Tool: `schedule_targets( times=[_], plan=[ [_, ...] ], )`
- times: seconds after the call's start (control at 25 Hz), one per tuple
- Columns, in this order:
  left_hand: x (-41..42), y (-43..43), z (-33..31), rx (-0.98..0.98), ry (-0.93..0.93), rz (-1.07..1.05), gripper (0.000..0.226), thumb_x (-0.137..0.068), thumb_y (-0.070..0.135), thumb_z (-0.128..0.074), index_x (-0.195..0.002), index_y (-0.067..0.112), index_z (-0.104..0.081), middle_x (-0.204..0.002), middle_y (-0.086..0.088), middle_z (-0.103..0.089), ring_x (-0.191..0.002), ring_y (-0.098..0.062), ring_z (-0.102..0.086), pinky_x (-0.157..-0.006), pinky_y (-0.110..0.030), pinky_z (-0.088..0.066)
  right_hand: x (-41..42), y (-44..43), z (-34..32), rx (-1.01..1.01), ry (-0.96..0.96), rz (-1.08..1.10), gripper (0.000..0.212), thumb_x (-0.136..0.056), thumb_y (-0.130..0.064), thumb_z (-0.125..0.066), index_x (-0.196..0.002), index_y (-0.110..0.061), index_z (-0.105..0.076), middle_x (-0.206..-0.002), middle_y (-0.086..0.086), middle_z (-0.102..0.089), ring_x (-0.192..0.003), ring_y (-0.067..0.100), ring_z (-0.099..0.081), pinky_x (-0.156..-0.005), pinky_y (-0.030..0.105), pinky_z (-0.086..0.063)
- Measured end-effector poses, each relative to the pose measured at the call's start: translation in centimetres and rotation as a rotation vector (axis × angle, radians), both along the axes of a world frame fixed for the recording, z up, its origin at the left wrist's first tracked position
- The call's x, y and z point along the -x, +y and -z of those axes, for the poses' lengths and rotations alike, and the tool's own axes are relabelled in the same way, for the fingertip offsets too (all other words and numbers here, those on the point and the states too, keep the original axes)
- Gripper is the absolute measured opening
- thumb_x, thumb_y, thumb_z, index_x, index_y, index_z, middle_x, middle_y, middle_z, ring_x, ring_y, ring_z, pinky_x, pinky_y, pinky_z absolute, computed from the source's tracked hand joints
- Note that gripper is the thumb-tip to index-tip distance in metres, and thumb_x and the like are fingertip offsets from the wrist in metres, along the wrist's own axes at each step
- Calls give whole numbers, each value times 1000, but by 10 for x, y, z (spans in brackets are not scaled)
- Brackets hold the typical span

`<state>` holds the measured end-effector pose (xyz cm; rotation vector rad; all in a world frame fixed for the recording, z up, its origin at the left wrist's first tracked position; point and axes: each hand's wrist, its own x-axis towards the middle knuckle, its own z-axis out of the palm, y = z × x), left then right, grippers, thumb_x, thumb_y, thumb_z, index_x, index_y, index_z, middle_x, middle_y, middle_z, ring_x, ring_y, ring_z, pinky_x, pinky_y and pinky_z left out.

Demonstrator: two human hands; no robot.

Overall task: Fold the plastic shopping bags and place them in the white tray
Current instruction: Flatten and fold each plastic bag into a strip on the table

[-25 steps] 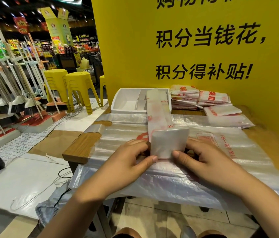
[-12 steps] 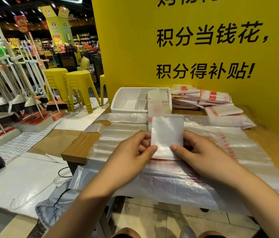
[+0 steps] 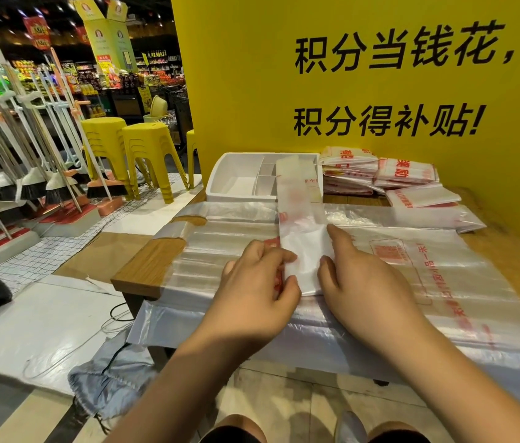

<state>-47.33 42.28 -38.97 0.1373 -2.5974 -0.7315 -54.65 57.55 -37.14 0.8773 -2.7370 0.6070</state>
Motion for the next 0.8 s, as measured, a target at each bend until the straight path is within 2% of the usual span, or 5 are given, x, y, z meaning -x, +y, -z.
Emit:
schedule_targets(
  times=[0.16,0.28,0.44,0.68,0.8],
  plan=[
    [1,-5,-1,175,-44,31,39,-93,46,-40,-126,30,-55,-140,11,-38,-129,-7,-35,-110,-32,-32,-7,-3,-4,-143,48,50,60,-100,-37,-35,-156,-22,-18,-144,6,-39,-114,27,-57,-69,32,-36],
    [7,-15,-9,261,-134,129,34,-96,45,-41,-126,31,-47,-156,8,-32,-143,-8,-20,-113,-29,-21,6,1,-9,-220,46,-34,63,-99,-40,-36,-157,-25,-15,-165,2,-5,-145,24,-27,-105,34,-35],
    [13,-26,-19,268,-248,206,32,-97,49,-44,-126,34,-40,-149,10,-40,-139,-6,-26,-113,-29,-21,31,11,-6,-317,-32,-207,65,-98,-52,-14,-159,-29,-11,-167,-11,1,-152,8,1,-122,29,-5],
    [15,-40,-21,329,-360,240,80,-83,81,-25,-152,41,-25,-162,18,-20,-147,0,-11,-122,-33,-13,63,37,-4,-362,-203,-389,84,-78,-91,-11,-153,-53,2,-156,-39,10,-143,-14,16,-124,30,-2],
    [17,-42,-25,279,-422,255,80,-84,82,-33,-153,45,-21,-163,21,-13,-147,2,-7,-123,-34,-11,69,39,-8,-370,-275,-433,95,-67,-97,-19,-151,-57,3,-153,-43,13,-139,-19,19,-123,25,2]
  ],
)
